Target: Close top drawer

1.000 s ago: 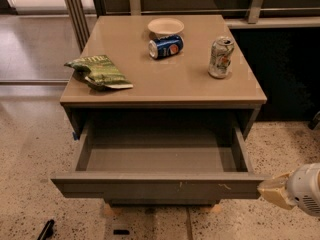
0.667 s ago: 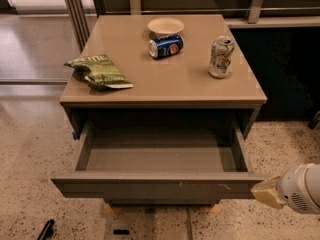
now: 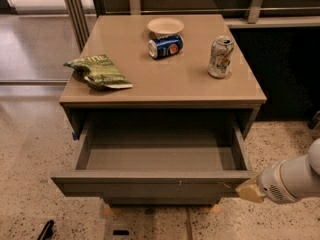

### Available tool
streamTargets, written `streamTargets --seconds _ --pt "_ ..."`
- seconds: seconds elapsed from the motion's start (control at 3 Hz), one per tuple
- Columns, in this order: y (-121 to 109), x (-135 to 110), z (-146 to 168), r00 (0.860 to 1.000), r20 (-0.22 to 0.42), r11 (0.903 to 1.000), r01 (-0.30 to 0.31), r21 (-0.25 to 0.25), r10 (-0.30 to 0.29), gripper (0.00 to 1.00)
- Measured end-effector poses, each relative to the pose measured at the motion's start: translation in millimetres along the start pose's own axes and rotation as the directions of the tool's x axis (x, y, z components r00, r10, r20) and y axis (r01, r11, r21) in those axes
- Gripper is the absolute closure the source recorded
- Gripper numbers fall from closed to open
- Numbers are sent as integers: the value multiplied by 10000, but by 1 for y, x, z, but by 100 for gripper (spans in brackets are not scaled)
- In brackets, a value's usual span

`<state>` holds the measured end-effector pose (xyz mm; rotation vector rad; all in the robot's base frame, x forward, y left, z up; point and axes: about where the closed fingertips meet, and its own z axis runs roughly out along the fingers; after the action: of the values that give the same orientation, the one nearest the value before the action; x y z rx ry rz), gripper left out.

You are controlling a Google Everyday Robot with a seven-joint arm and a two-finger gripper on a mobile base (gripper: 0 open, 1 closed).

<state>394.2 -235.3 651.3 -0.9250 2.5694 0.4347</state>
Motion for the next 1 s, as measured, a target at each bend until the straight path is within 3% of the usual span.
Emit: streamTargets --seconds 0.33,0.67,1.0 --pt "0 0 -1 10000 -3 10000 1 -5 -1 100" --pt "-3 -19 15 9992 20 9992 405 2 -405 100" --pt "-20 -53 37 9948 -114 9948 1015 -57 -1016 100"
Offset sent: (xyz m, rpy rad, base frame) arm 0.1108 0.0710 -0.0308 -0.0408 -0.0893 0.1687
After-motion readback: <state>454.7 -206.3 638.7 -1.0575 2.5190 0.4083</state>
